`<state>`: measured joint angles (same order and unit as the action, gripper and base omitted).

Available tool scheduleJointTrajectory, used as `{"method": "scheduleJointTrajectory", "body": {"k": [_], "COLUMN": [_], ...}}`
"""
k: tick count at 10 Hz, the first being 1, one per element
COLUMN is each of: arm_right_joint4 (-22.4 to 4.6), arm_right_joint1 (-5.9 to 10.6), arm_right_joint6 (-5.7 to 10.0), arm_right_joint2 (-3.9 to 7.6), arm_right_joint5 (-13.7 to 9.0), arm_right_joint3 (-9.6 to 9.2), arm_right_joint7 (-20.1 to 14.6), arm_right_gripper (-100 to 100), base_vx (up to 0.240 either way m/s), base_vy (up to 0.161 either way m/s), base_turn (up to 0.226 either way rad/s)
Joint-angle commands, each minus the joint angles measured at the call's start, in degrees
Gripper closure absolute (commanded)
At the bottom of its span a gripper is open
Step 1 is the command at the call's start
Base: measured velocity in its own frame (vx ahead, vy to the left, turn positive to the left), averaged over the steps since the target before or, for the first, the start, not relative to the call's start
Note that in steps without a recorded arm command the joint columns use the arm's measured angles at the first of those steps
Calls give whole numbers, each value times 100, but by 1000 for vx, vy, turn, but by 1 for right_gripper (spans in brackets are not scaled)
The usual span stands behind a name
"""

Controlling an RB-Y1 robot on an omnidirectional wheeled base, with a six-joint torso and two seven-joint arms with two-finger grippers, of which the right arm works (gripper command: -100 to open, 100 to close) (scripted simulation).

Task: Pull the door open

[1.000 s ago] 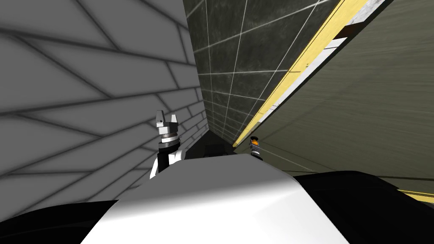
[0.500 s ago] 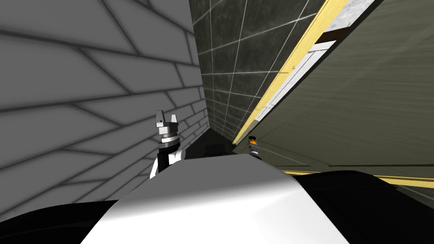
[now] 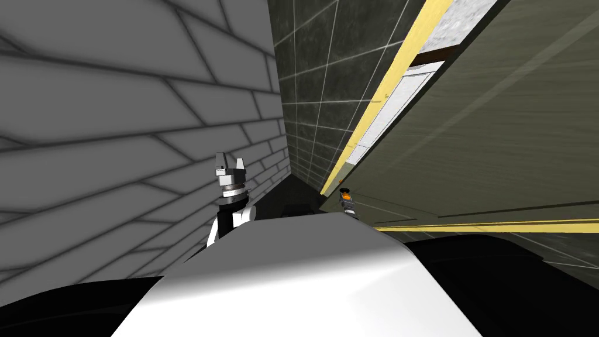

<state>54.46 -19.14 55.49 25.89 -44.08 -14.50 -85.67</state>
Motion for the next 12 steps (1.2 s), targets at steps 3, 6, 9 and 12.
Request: {"method": "scheduleJointTrajectory", "body": {"k": [3, 6, 9, 12], "arm_right_joint4": [8, 100, 186, 146], "arm_right_joint1": [-48, -148, -240, -266], "arm_right_joint6": [109, 257, 395, 473], "arm_right_joint2": [59, 181, 295, 355], "arm_right_joint5": [144, 305, 455, 526], "arm_right_joint3": [-233, -478, -705, -814], "arm_right_joint7": [-123, -240, -348, -439], "arm_right_gripper": [100, 100, 100, 100], "base_vx": [-172, -241, -228, -170], "base_vy": [-22, -40, -20, -10], "base_turn": [51, 74, 42, 71]}}
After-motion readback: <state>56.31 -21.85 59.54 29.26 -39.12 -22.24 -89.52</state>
